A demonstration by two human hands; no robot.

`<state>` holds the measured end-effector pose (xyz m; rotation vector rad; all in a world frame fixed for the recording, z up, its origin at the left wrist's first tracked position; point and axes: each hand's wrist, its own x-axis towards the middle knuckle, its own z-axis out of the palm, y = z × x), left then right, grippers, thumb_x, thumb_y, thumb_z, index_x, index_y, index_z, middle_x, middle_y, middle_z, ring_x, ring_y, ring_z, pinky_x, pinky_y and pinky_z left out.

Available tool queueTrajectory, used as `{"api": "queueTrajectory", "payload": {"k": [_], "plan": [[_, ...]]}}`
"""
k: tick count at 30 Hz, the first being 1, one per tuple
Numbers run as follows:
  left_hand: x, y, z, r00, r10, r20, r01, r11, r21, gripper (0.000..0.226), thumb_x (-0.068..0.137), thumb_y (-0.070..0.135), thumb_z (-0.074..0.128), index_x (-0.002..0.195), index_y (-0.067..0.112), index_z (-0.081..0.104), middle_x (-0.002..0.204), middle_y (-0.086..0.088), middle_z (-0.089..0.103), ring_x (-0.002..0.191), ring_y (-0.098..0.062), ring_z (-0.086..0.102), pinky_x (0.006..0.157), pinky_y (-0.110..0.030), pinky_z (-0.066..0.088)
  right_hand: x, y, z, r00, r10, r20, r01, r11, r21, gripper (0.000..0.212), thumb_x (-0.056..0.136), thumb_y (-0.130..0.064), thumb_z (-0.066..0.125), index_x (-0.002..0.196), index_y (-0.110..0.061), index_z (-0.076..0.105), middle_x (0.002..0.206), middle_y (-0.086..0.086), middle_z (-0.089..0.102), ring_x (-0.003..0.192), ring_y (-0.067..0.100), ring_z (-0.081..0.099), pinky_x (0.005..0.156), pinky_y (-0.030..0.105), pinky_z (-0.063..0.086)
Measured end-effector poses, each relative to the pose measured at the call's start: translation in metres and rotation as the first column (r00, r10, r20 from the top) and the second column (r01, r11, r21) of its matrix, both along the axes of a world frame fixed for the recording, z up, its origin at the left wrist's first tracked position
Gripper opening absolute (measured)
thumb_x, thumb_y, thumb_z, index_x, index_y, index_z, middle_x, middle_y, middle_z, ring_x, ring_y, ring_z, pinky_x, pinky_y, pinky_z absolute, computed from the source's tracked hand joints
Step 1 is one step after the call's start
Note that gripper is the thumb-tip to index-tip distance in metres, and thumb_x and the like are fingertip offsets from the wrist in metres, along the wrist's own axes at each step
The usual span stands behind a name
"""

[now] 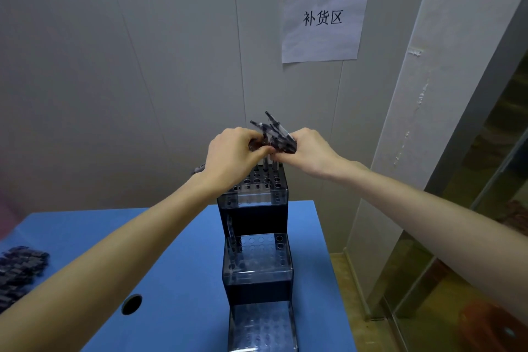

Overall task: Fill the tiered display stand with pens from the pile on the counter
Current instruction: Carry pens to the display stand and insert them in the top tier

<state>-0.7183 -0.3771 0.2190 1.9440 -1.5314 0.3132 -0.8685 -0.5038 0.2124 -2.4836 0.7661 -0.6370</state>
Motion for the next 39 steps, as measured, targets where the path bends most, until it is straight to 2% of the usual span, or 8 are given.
{"api": "queueTrajectory", "payload": {"k": [4, 8, 14, 19, 24, 28, 34, 39], "plan": [[-0.001, 0.003, 0.001, 0.993, 0.053, 0.104, -0.057, 0.998, 0.038, 0.030, 0.093, 0.050, 0.067, 0.083, 0.022, 0.074, 0.065, 0.005, 0.065, 0.063, -0.019, 0.060, 0.061, -0.034, 0.053, 0.002, 0.003, 0.000, 0.997, -0.019, -0.075, 0.018, 1.000, -0.011, 0.042, 0.085, -0.048, 0.074, 0.057, -0.026, 0.050, 0.054, -0.005, 0.050, 0.057, 0.019, 0.047, 0.053, 0.032, 0.033], [0.001, 0.003, -0.001, 0.998, 0.042, 0.035, -0.044, 0.998, 0.054, 0.038, 0.096, 0.051, 0.062, 0.074, 0.020, 0.067, 0.059, 0.004, 0.060, 0.059, -0.020, 0.058, 0.057, -0.032, 0.048, -0.001, 0.004, 0.004, 0.995, -0.008, -0.097, 0.007, 1.000, -0.006, 0.042, 0.084, -0.047, 0.076, 0.058, -0.026, 0.050, 0.054, -0.004, 0.048, 0.055, 0.019, 0.045, 0.052, 0.031, 0.031], [0.001, -0.008, 0.007, 0.963, 0.062, 0.263, -0.115, 0.975, 0.190, 0.035, 0.101, 0.051, 0.055, 0.091, 0.018, 0.062, 0.083, -0.002, 0.068, 0.069, -0.026, 0.055, 0.062, -0.035, 0.041, 0.001, 0.009, 0.006, 0.990, -0.085, -0.111, 0.070, 0.988, -0.135, 0.042, 0.085, -0.050, 0.073, 0.059, -0.027, 0.049, 0.058, -0.004, 0.053, 0.059, 0.020, 0.051, 0.049, 0.030, 0.031], [-0.003, -0.011, 0.004, 0.961, 0.062, 0.270, -0.121, 0.971, 0.207, 0.039, 0.099, 0.054, 0.057, 0.090, 0.016, 0.062, 0.082, -0.003, 0.069, 0.069, -0.025, 0.056, 0.063, -0.033, 0.040, -0.005, 0.005, -0.004, 0.998, -0.045, -0.037, 0.044, 0.999, -0.031, 0.038, 0.086, -0.051, 0.072, 0.066, -0.029, 0.049, 0.063, -0.007, 0.056, 0.066, 0.021, 0.053, 0.055, 0.032, 0.034], [0.000, 0.002, 0.000, 0.995, 0.083, 0.059, -0.091, 0.985, 0.143, 0.055, 0.091, 0.073, 0.054, 0.082, 0.018, 0.055, 0.067, 0.004, 0.062, 0.064, -0.019, 0.059, 0.061, -0.034, 0.048, -0.019, 0.000, -0.013, 0.981, 0.007, 0.192, -0.049, 0.975, 0.216, 0.030, 0.094, -0.042, 0.069, 0.095, -0.014, 0.057, 0.072, -0.002, 0.059, 0.059, 0.014, 0.050, 0.057, 0.032, 0.042], [0.000, 0.013, 0.004, 0.974, 0.044, -0.223, -0.025, 0.996, 0.087, 0.027, 0.099, 0.044, 0.045, 0.097, 0.017, 0.044, 0.076, 0.001, 0.060, 0.070, -0.021, 0.054, 0.063, -0.037, 0.040, -0.023, -0.001, -0.015, 0.963, -0.008, 0.269, -0.101, 0.915, 0.391, 0.024, 0.105, -0.029, 0.053, 0.092, -0.010, 0.056, 0.063, 0.004, 0.060, 0.053, 0.020, 0.054, 0.054, 0.034, 0.045], [0.011, 0.015, 0.013, 0.784, -0.121, -0.609, 0.173, 0.985, 0.028, 0.006, 0.097, 0.026, 0.035, 0.096, 0.023, 0.029, 0.088, -0.005, 0.046, 0.077, -0.022, 0.038, 0.066, -0.040, 0.036, -0.016, 0.000, -0.007, 0.934, -0.078, 0.349, -0.075, 0.911, 0.406, 0.031, 0.104, -0.032, 0.056, 0.094, -0.008, 0.071, 0.077, 0.004, 0.068, 0.063, 0.019, 0.064, 0.063, 0.029, 0.051], [0.010, 0.017, 0.020, 0.731, -0.222, -0.646, 0.233, 0.970, -0.069, 0.012, 0.110, 0.022, 0.036, 0.099, 0.018, 0.031, 0.090, -0.005, 0.053, 0.073, -0.013, 0.045, 0.068, -0.029, 0.041, -0.010, 0.000, 0.003, 0.919, -0.105, 0.379, -0.023, 0.948, 0.318, 0.031, 0.103, -0.040, 0.055, 0.095, -0.017, 0.075, 0.073, 0.003, 0.056, 0.069, 0.012, 0.050, 0.067, 0.028, 0.041]]}}
